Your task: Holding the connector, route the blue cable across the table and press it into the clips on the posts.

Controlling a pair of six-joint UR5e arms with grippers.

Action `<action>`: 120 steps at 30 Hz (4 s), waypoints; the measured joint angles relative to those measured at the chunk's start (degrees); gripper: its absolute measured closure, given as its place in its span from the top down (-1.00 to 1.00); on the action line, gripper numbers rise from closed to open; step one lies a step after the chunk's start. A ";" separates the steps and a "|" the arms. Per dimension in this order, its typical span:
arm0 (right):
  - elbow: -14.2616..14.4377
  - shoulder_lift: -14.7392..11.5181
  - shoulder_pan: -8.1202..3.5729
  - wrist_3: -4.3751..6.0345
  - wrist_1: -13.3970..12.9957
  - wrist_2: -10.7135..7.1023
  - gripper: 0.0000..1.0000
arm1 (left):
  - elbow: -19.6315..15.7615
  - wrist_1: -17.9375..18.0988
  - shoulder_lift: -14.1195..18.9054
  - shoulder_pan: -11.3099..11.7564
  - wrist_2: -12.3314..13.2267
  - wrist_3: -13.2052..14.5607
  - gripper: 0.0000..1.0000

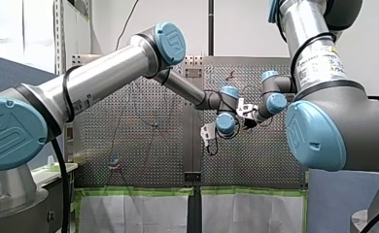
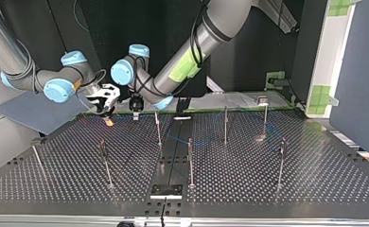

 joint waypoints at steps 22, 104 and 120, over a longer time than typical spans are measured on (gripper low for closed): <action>-0.29 0.00 -0.87 -0.08 -0.09 -0.01 -1.00 | -9.61 3.03 3.75 -3.12 -6.04 -1.50 1.00; -1.55 -9.01 -0.33 2.34 1.60 -1.91 -1.00 | 1.07 -2.17 6.10 -3.15 -15.56 -3.63 -1.00; -2.53 -15.15 -0.42 3.14 4.71 -2.27 -1.00 | 1.02 -3.57 10.20 -4.59 -17.60 -3.43 -1.00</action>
